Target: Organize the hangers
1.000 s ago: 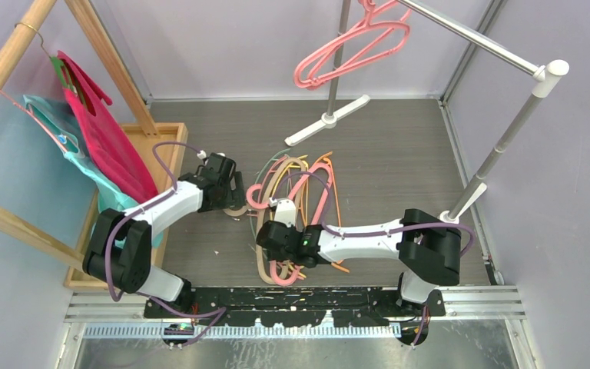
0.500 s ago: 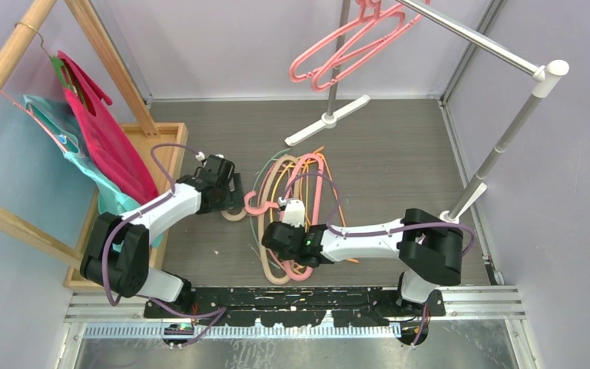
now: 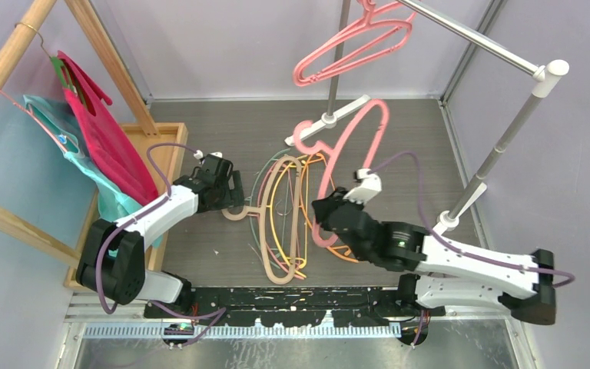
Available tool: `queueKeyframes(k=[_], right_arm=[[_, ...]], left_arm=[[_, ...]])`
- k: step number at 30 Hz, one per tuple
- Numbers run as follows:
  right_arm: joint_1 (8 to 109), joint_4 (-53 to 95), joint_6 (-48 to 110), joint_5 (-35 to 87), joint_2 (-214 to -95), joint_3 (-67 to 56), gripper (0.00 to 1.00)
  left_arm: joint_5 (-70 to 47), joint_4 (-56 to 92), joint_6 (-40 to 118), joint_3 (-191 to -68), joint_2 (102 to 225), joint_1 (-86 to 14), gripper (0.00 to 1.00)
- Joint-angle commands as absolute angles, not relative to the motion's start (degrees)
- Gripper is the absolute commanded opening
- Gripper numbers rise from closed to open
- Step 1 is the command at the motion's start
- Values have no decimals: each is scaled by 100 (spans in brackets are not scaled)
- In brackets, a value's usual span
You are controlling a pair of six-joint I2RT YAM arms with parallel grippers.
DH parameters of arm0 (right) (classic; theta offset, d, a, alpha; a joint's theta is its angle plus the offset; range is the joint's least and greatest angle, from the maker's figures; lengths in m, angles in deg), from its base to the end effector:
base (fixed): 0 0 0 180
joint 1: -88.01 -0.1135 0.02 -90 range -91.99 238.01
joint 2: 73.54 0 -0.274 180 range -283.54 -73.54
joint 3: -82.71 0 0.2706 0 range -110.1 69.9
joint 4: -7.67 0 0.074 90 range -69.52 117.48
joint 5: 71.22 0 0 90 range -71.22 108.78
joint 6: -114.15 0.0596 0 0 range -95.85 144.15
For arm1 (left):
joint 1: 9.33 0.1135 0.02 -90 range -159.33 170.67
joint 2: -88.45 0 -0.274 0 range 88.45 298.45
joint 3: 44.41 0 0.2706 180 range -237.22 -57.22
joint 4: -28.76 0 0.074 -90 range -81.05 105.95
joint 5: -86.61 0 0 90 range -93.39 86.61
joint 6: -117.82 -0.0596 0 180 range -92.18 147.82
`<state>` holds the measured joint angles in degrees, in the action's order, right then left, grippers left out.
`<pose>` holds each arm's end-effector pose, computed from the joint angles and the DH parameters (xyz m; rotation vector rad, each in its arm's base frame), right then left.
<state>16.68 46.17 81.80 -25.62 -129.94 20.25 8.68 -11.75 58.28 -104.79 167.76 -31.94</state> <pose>0.1150 0.2101 0.3078 0.2039 2.0090 0.6305 0.2747 -0.1009 0.1811 -0.2502 2.5613 -0.0706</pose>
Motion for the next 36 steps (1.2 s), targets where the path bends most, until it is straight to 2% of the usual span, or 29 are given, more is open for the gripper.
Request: queueKeyframes(k=[1, 5, 9, 11, 15, 20, 36], right_arm=[[1699, 5272, 8269, -3839, -12313, 1750, 1], [1725, 5236, 7789, -4628, -11946, 1449, 1], [2158, 3812, 6460, -4670, -11871, 1226, 1], [2761, 3349, 6069, -4126, -12006, 1069, 1], [4227, 3229, 6289, -2302, -12555, 561, 1], [5127, 2334, 6549, -817, -13103, 490, 1], [6584, 390, 7230, 851, -14079, 129, 1]], left_arm=[[793, -1029, 5847, -10699, 16596, -3209, 98], [701, -1019, 5886, -10793, 16642, -3209, 98], [705, -1055, 5867, -10925, 16635, -3209, 98], [722, -1086, 5838, -10993, 16639, -3209, 98], [789, -1161, 5776, -11137, 16658, -3209, 98], [910, -1215, 5736, -11197, 16658, -3210, 98], [1141, -1357, 5672, -11448, 17004, -3209, 98]])
